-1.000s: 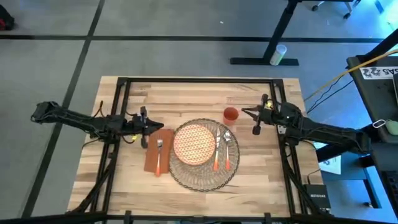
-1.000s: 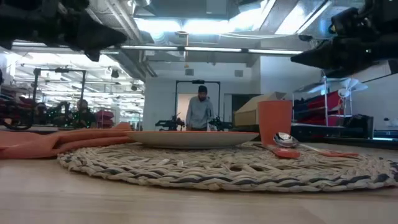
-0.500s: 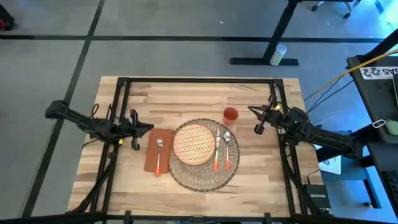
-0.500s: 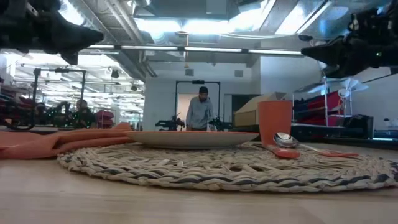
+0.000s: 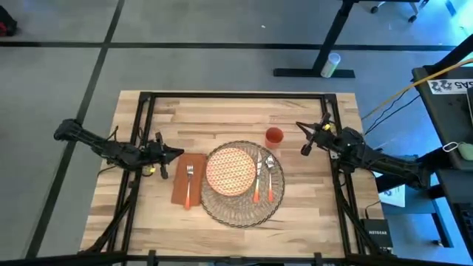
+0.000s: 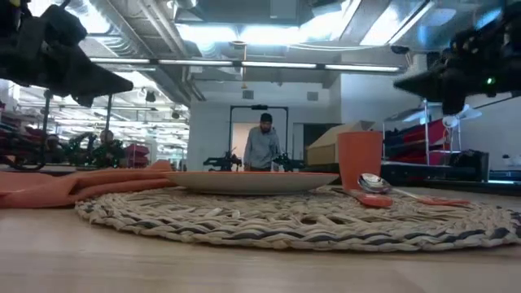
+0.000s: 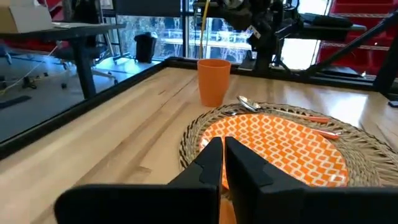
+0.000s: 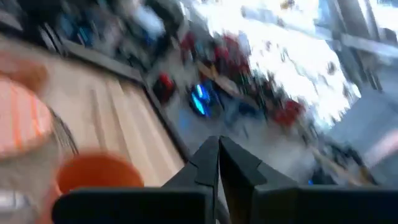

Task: Set table place
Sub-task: Return to Home Position

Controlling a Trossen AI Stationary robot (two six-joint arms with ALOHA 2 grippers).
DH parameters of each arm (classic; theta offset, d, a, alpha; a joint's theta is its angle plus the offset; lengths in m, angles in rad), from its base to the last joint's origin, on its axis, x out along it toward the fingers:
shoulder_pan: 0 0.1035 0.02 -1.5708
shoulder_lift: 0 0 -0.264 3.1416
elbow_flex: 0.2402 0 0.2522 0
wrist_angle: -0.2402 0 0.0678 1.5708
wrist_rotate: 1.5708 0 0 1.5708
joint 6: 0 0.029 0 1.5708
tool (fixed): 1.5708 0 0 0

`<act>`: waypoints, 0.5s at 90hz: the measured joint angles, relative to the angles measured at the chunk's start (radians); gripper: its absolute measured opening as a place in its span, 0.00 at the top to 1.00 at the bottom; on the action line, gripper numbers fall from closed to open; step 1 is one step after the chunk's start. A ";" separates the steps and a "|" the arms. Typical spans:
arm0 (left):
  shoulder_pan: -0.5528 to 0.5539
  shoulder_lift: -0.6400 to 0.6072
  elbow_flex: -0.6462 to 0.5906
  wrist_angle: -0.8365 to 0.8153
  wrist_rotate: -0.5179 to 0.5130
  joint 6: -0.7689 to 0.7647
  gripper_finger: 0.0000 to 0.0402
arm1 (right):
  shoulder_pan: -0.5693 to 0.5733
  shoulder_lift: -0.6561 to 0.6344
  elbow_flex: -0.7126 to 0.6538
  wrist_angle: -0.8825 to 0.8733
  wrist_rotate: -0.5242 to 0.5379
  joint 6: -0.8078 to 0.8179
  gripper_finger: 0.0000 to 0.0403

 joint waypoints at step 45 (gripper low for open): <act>0.095 0.171 0.000 0.064 0.146 -0.106 1.00 | 0.000 0.398 0.000 -0.050 -0.151 0.156 1.00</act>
